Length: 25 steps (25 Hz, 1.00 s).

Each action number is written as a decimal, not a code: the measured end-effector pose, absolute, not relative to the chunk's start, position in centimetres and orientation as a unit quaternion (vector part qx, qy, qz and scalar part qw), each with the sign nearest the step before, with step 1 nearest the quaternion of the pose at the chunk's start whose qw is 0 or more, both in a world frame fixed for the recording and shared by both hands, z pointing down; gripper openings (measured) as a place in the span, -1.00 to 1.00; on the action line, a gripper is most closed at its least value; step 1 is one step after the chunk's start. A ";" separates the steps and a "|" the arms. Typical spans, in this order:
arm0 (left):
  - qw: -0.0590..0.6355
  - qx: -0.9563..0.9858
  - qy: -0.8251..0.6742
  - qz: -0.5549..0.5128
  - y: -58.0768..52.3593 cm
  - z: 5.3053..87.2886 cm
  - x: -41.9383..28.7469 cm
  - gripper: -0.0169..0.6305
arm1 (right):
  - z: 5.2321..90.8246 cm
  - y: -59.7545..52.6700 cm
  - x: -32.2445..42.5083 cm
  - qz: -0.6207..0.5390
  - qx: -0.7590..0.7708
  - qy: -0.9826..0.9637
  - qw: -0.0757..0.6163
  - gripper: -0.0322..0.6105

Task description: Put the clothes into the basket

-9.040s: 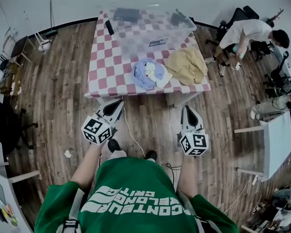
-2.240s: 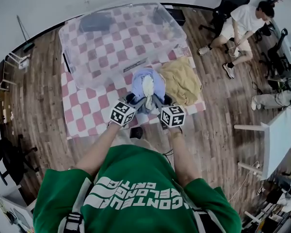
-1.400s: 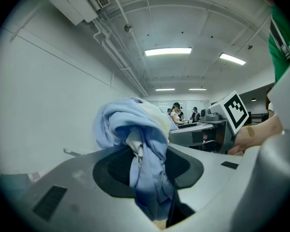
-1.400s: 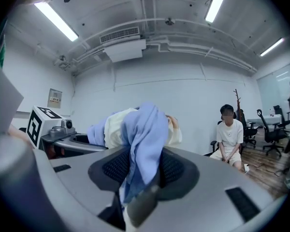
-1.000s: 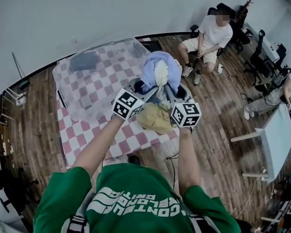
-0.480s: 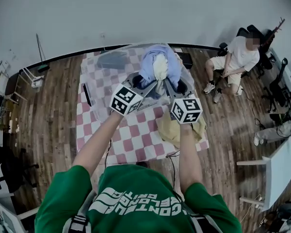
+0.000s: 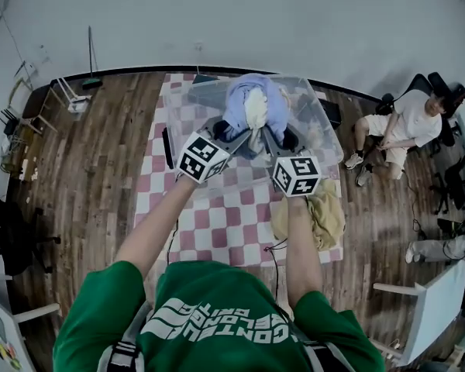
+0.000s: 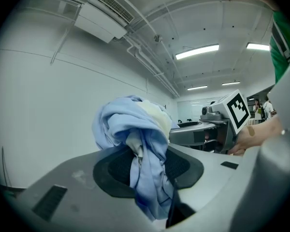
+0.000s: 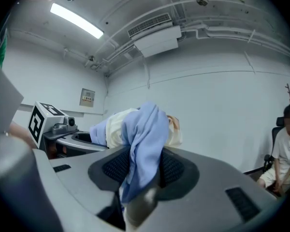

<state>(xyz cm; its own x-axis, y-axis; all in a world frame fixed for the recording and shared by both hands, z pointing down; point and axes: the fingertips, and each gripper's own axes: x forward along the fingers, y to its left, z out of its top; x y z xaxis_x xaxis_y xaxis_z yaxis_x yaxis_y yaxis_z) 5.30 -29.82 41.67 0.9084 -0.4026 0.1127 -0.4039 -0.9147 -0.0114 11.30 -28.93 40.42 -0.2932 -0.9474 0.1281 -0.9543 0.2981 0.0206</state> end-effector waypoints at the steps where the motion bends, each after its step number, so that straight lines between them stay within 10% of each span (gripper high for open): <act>1: 0.012 0.976 -0.208 0.059 -30.2 42.2 5.2 -0.48 | 41.0 -29.4 11.2 0.034 0.590 -0.804 0.064 -0.40; 25: 0.205 0.937 -0.211 0.190 -39.1 62.3 9.3 -0.48 | 61.4 -39.6 15.4 0.226 0.518 -0.783 0.260 -0.40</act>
<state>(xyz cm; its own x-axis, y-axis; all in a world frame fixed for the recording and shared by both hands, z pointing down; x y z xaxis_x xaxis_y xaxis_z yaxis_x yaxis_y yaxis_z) 9.32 -39.06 62.25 0.8393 -0.3167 0.4418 -0.4725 -0.8270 0.3048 15.44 -39.60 61.37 -0.3282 -0.6935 0.6414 -0.9284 0.3619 -0.0837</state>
